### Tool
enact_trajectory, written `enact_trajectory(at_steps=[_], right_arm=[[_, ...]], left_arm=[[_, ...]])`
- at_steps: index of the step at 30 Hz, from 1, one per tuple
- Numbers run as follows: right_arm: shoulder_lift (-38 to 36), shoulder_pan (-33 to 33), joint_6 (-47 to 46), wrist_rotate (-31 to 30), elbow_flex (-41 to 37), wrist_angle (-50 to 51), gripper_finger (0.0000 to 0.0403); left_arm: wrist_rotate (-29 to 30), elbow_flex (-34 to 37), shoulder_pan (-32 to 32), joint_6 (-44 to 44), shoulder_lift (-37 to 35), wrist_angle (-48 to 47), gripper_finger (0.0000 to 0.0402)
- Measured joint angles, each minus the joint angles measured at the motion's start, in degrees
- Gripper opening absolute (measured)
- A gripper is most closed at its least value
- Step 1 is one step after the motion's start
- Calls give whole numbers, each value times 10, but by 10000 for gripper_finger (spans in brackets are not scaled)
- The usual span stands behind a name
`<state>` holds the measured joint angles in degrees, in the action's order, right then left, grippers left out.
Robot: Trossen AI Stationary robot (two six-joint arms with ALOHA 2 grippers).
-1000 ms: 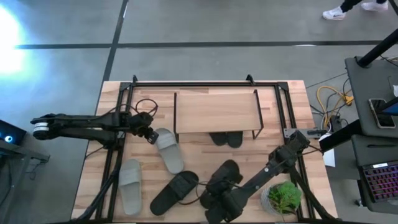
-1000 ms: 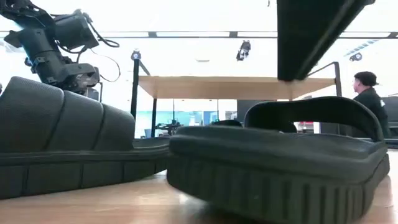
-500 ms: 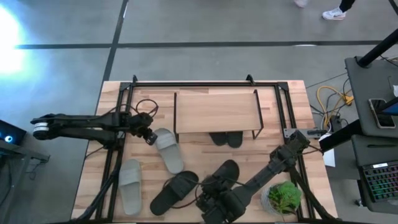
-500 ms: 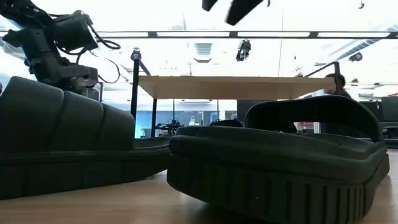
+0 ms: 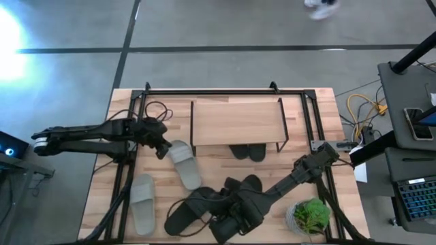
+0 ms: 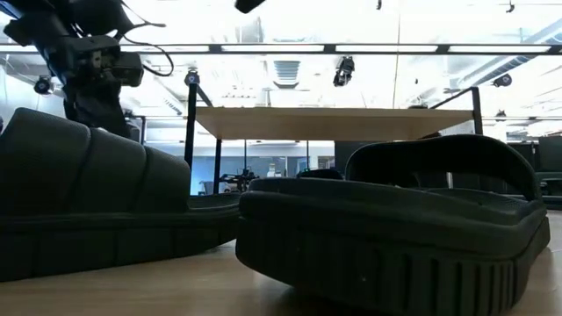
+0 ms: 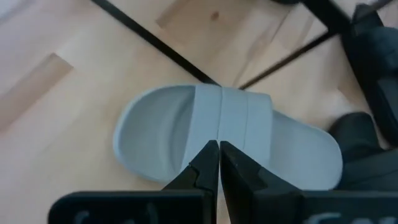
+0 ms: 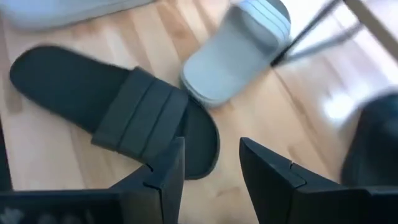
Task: Pick and place slides into the shelf
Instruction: Put the gray slipper under the shelf
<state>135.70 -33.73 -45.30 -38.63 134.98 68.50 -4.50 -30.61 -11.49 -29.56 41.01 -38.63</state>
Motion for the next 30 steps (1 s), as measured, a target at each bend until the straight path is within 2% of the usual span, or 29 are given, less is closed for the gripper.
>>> enact_trajectory(at_steps=[6, 12, 18, 24, 28, 30], right_arm=[[-2, 14, 79, 0, 0, 3, 158], [-3, 44, 170, -2, 0, -10, 220], [0, 97, 331, -1, 0, -76, 271], [-3, 122, 363, 0, 0, -98, 275], [9, 125, 495, 2, 0, -141, 270], [21, 127, 569, 24, -1, -177, 267]], left_arm=[[-12, 2, 0, 0, 7, -12, 0], [-12, 2, 0, 0, 10, -10, 0], [9, 2, 0, -7, 7, -10, 0], [11, 2, 2, -3, -11, -10, 0], [27, 3, 3, 15, -29, -16, 0], [36, 10, 3, 7, -31, -23, 0]])
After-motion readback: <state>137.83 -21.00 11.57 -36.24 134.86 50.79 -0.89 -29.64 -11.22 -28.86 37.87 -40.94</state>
